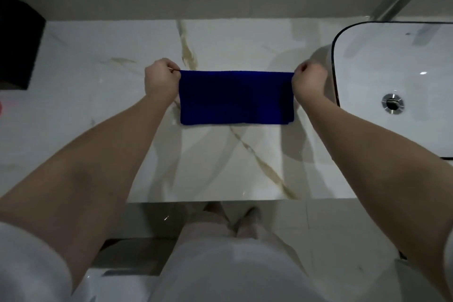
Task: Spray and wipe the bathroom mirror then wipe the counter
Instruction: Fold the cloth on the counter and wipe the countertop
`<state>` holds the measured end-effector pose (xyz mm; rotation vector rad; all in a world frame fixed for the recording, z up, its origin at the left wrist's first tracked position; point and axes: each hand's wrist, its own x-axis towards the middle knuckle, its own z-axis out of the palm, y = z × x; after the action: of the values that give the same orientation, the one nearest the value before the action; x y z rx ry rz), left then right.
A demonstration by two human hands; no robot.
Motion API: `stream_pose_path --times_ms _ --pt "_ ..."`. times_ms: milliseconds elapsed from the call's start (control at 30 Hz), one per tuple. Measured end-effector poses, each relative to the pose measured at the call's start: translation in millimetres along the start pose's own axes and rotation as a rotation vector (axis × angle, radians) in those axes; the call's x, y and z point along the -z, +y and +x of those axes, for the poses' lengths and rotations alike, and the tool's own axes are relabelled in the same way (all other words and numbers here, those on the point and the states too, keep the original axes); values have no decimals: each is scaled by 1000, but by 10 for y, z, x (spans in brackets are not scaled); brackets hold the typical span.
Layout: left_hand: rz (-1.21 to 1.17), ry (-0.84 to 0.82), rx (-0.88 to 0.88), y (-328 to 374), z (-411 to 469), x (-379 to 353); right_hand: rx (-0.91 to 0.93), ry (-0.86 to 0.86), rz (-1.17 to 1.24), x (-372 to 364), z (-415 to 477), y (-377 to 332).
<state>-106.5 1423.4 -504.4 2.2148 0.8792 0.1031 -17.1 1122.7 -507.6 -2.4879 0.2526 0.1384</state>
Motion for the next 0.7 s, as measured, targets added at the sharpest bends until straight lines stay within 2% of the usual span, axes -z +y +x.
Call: stream_pose_path --times_ms 100,200,300,367,500,600,700 --pt "47 -53 -43 -151 223 -265 -13 -34 122 -366 33 73" --pt "143 -63 -162 -290 183 -498 43 -92 94 -693 -106 165" --pt "215 -40 -355 -221 0 -733 237 -216 -3 -909 -271 129" --pt "331 -75 -460 -139 -120 -920 355 -262 -177 -1014 -323 139" --pt "632 -210 -393 -161 -323 -1312 478 -318 -538 -1163 -315 247" --pt "746 -193 -366 -247 -340 -1454 523 -295 -618 -1213 -282 294" --pt "741 -163 -390 -247 -306 -1471 539 -284 -635 -1240 -261 297"
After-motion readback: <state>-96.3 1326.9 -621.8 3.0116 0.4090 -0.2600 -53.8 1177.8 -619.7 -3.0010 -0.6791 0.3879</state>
